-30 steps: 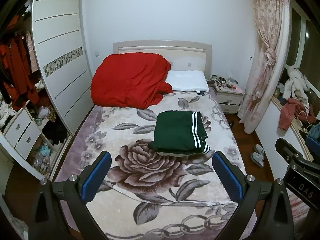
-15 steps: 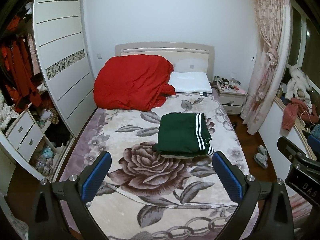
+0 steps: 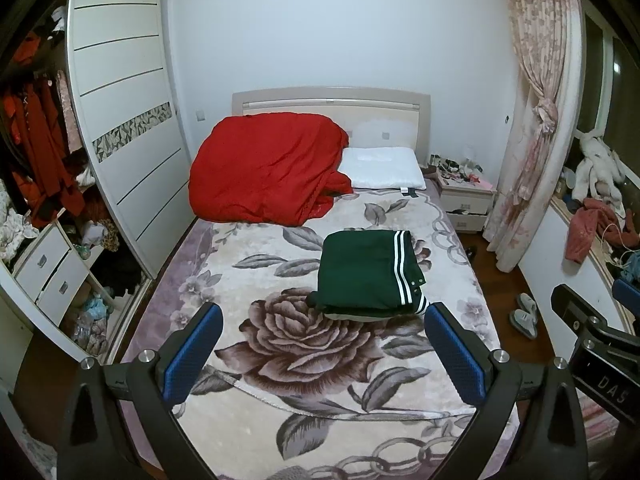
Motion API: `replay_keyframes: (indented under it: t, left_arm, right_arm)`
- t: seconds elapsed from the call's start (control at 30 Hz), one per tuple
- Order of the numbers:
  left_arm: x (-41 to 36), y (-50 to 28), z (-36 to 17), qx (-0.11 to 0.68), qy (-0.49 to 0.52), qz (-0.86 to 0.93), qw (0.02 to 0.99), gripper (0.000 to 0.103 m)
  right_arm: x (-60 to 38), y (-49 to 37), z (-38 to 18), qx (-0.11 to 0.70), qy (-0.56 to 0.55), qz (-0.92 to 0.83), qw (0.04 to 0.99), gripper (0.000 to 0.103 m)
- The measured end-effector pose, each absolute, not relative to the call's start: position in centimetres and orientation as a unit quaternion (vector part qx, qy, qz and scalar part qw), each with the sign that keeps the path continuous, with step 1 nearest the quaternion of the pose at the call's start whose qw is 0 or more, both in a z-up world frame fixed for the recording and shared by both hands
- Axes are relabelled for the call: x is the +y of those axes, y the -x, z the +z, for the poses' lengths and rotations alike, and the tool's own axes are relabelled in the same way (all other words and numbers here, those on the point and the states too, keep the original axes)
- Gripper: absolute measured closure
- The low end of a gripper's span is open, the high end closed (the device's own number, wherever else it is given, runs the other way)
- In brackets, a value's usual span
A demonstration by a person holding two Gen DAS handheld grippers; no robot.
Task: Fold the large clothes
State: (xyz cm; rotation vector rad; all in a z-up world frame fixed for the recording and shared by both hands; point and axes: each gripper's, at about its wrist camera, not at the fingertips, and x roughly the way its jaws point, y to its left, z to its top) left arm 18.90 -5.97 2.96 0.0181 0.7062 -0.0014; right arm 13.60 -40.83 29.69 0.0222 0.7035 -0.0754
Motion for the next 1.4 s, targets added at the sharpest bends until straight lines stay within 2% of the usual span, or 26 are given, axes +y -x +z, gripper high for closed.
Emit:
replay_keyframes:
  t: [1.4]
  left_arm:
    - [-6.13, -18.63, 3.82, 0.333, -0.007, 0.003, 0.943, 0.0]
  right_arm:
    - [-41.04, -13.39, 29.89, 0.335, -0.012, -0.034, 0.942, 0.004]
